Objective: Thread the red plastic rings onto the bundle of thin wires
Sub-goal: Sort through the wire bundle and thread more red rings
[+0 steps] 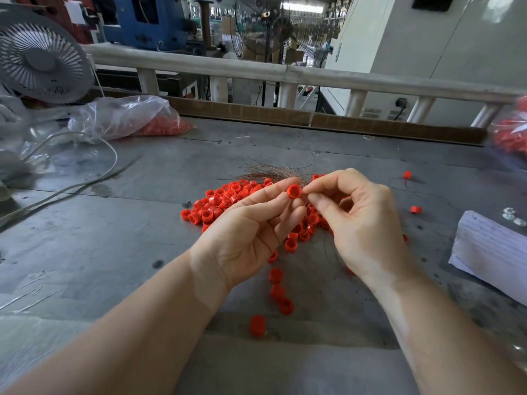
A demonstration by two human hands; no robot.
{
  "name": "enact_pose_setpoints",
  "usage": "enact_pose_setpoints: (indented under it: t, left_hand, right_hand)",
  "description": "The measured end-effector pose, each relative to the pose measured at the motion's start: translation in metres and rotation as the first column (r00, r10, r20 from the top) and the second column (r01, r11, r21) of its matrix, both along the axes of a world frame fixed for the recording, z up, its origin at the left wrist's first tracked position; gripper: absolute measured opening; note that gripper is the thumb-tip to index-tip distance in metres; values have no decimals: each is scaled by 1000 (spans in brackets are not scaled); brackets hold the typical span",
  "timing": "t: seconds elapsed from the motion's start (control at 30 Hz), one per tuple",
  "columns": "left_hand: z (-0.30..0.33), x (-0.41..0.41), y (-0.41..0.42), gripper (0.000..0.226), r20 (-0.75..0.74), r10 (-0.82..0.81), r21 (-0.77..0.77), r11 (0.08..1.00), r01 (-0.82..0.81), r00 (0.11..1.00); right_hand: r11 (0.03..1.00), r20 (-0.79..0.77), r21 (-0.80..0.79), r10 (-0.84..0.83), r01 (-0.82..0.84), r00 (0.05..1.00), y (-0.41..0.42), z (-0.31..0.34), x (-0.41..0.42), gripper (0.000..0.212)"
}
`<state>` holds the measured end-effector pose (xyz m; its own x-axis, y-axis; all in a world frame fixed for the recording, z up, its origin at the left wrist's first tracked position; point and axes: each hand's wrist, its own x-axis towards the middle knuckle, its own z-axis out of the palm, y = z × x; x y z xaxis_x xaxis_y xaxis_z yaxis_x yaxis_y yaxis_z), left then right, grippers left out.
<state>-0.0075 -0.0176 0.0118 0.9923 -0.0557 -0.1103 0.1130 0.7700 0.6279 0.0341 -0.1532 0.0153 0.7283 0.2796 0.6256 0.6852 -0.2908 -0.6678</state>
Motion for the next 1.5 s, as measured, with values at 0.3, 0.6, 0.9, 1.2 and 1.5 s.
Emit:
enact_pose_setpoints:
  t: [0.3,0.6,0.9,1.2,1.5]
  left_hand:
    - [1,-2,-1,26,-18,6,-5,1000,-6,1000]
    - [3,-2,-1,23,-49,22,8,1000,-21,999]
    - [3,-2,0,25,-67,10,17,1000,-9,998]
    - [1,-1,0,26,-63,72,42,997,-69,995]
    - [0,1,0,29,-72,53,39,998,-50,996]
  right_hand:
    - [998,-41,58,30,-27,999,0,2,-1,32]
    - [999,66,-38,-32,35,997,0,-2,-1,14]
    - [995,139,-76,-55,66,989,-1,0,-3,10]
    - [993,179,-95,-58,76,982,0,-4,-1,11]
    - [995,103,-67,-61,68,993,-1,-3,-1,15]
